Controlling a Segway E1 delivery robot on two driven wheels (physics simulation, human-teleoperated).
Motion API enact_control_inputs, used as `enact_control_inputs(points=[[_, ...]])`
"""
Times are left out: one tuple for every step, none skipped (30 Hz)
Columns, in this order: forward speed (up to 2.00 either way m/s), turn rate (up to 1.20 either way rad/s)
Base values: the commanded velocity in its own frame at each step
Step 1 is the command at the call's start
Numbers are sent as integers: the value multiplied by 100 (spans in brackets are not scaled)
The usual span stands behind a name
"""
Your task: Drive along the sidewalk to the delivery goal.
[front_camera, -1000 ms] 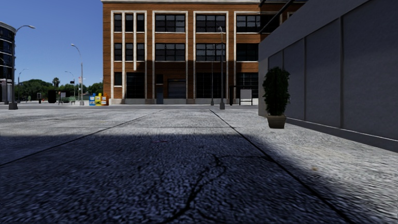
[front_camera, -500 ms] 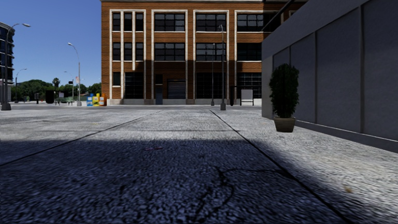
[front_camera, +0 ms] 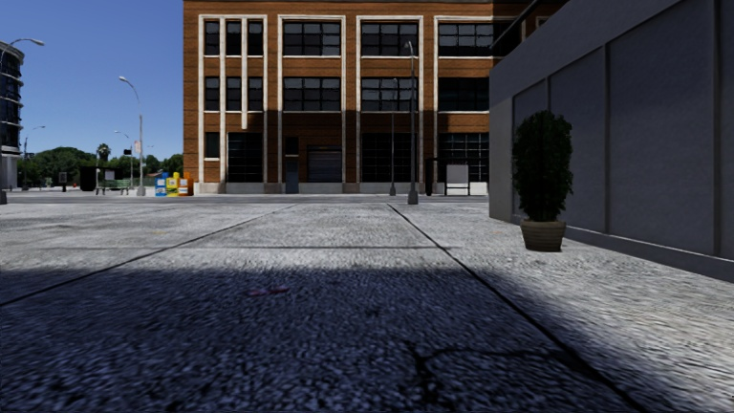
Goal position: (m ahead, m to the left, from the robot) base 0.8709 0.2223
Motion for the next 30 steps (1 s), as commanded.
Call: enact_control_inputs(points=[[96,0],[92,0],[92,0],[88,0],[83,0],[77,0],[77,0],[61,0],[40,0],[24,0],[24,0],[16,0],[13,0],[13,0],[13,0],[13,0],[0,0],[0,0],[0,0],[0,0],[0,0],[0,0],[0,0],[0,0],[0,0],[0,0],[0,0],[0,0],[0,0],[0,0]])
